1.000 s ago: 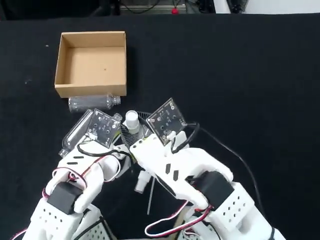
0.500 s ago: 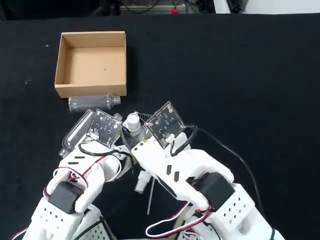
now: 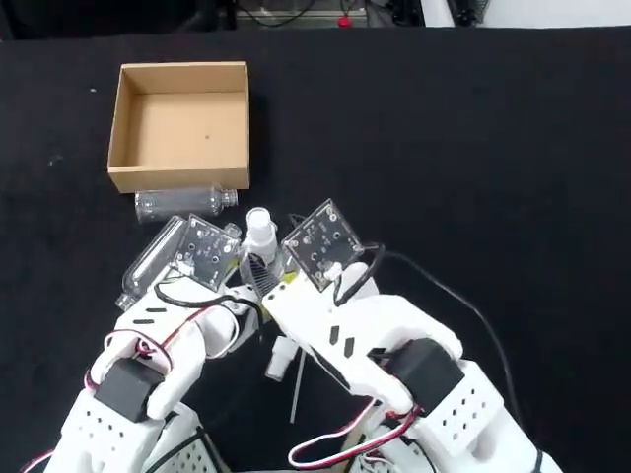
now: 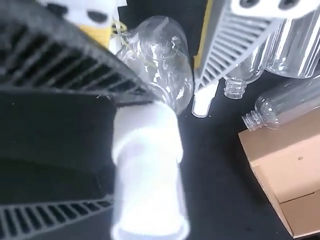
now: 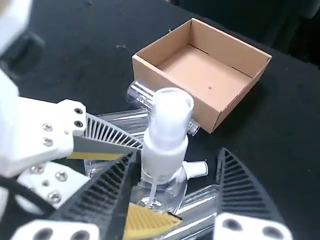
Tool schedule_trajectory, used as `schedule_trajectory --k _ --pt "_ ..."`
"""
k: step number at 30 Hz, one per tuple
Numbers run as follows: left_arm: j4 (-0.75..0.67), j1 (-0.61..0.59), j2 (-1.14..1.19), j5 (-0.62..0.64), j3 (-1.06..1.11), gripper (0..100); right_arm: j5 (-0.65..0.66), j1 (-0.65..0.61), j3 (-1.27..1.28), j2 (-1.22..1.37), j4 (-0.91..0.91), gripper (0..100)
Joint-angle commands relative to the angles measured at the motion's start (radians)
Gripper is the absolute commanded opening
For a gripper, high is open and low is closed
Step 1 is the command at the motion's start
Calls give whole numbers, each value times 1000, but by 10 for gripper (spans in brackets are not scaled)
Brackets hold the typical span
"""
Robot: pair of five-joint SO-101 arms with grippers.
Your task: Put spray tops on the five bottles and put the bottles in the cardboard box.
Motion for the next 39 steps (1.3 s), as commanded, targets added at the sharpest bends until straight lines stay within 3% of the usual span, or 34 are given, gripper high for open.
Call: schedule_trajectory --k 1,8,12,17,20,23,31,39 --pt "-2 -2 -11 3 -18 216 11 -25 -104 -16 49 239" --pt "-2 -4 -5 3 -16 216 14 -26 -352 -16 311 237" --pt "-2 -4 -5 3 -16 216 97 -18 -450 -16 400 237" --pt "-3 -70 -9 2 -27 216 72 224 -464 -8 430 186" --pt "-6 -134 -3 -2 -59 216 68 408 -381 -16 365 129" --pt "3 -163 -3 -21 -102 216 71 505 -243 -10 264 100" --pt "75 -255 -3 -26 -174 216 3 519 173 -8 -118 96" --pt "-40 -354 -2 -74 -170 216 -6 519 383 -15 -285 96"
